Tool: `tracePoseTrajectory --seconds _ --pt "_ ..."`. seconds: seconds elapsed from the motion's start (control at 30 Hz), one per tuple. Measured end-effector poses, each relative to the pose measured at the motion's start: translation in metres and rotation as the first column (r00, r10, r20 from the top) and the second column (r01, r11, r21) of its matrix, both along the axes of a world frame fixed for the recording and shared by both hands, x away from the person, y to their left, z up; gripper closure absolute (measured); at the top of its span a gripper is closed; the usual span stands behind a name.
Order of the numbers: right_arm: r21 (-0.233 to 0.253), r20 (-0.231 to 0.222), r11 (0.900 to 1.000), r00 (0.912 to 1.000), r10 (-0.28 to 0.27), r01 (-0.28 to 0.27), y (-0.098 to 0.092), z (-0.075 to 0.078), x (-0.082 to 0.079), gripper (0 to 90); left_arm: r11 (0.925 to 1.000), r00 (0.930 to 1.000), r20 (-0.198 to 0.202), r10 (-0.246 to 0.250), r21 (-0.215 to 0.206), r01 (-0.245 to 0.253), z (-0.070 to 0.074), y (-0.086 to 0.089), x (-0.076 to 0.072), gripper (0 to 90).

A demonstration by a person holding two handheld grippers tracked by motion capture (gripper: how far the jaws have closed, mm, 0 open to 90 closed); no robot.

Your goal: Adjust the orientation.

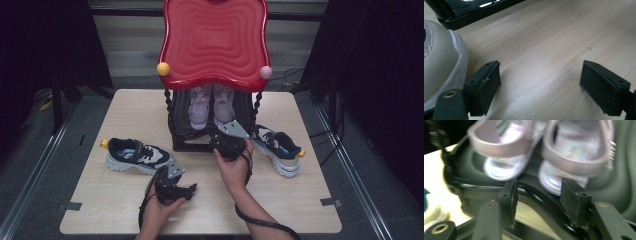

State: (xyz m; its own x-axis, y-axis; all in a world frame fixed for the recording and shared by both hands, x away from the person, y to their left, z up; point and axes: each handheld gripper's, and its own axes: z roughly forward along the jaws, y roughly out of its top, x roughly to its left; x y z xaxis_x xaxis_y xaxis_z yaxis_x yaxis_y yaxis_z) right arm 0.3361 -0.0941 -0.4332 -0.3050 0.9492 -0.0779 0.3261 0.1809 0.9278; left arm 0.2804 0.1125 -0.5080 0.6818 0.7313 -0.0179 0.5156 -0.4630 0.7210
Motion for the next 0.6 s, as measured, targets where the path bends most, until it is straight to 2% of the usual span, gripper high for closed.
tracePoseTrajectory --seconds 0.03,0.27,0.4,0.6 --pt "-0.004 0.006 1.000 0.9998 0.020 -0.020 0.003 0.002 -0.001 51.0 0.9999 1.0000 0.004 -0.006 0.012 0.006 0.000 0.001 0.000 16.1" --pt "-0.017 0.005 0.994 0.9942 0.108 -0.108 0.024 0.021 0.001 52.4 1.0000 1.0000 0.003 -0.004 0.009 0.004 0.000 0.001 0.000 16.0" --pt "-0.028 0.006 0.994 0.9948 0.102 -0.102 0.030 0.024 0.006 51.8 1.0000 1.0000 0.000 -0.001 0.003 0.001 0.000 0.000 0.000 16.1" --pt "-0.026 0.000 0.996 0.9965 0.083 -0.083 0.027 0.026 0.013 54.9 0.9999 1.0000 0.004 -0.006 0.010 0.006 0.000 0.001 0.001 16.1"
